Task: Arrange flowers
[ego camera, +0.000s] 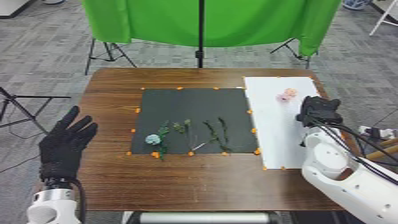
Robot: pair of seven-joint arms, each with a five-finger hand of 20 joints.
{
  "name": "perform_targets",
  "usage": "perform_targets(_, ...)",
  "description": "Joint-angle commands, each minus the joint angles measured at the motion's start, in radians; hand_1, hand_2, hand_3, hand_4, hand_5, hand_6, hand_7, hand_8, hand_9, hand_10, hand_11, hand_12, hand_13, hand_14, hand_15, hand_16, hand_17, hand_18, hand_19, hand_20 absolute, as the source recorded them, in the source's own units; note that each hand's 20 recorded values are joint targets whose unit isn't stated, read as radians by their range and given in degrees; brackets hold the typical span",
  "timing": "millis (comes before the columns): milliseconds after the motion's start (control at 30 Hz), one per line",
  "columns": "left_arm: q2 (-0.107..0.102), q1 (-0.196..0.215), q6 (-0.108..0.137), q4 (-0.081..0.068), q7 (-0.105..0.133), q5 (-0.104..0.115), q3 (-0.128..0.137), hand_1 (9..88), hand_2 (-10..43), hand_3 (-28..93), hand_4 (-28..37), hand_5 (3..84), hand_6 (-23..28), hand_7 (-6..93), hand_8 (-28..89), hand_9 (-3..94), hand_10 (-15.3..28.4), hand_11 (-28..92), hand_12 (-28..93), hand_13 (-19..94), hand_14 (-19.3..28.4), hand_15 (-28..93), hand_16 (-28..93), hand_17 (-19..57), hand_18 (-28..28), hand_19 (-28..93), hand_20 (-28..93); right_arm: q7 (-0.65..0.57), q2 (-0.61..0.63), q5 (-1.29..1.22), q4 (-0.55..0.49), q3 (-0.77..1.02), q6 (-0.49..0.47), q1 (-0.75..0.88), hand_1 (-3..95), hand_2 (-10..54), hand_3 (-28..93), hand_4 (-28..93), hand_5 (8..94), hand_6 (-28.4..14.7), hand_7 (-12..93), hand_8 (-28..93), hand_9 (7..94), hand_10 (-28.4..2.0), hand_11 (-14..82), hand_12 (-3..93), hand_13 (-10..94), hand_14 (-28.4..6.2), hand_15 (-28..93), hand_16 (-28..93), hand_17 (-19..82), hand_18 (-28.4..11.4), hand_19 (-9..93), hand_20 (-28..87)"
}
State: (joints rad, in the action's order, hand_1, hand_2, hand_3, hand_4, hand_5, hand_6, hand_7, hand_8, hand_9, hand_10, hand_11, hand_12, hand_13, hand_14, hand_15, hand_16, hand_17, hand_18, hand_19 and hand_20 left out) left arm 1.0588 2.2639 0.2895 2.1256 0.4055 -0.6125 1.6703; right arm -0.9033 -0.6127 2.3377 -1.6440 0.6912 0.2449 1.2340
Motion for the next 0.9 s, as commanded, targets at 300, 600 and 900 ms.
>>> perform_targets(300,0.020,0.014,-0.010,-0.002,-0.020,-0.007,0.006,19.6,7.3,81,-28.3,36.6,8.5,7.3,-8,33.5,20.0,24,11,21,27.7,58,-11,-8.1,28.4,57,2,-0.005,0.003,0.125,-0.115,0.016,0.172,-0.007,57.1,-9.5,57,-28,88.9,6.7,15,-1,87.4,-5.3,32.2,31.9,69,-5.8,73,23,19,-23.6,72,40)
perform_targets(600,0.009,0.024,-0.002,0.011,-0.008,-0.007,0.015,19.6,7.4,81,-28.3,36.5,8.5,7.3,-8,33.4,20.0,24,11,21,27.8,58,-11,-8.0,28.4,57,2,0.090,-0.180,0.078,-0.110,-0.148,0.183,-0.227,56.1,-9.5,59,-28,89.4,6.4,14,-1,87.7,-5.5,32.3,32.2,69,-5.9,73,23,19,-23.0,73,40)
perform_targets(900,-0.018,-0.003,-0.008,0.010,-0.011,-0.014,0.002,19.6,7.3,81,-28.3,36.5,8.5,7.3,-7,33.4,20.0,24,11,21,27.7,58,-11,-8.0,28.4,57,2,0.311,-0.577,-0.044,0.111,-0.364,0.088,-0.432,54.0,-9.5,62,-28,88.9,6.6,14,-1,87.2,-5.8,36.1,31.9,69,-5.9,74,24,19,-22.4,73,40)
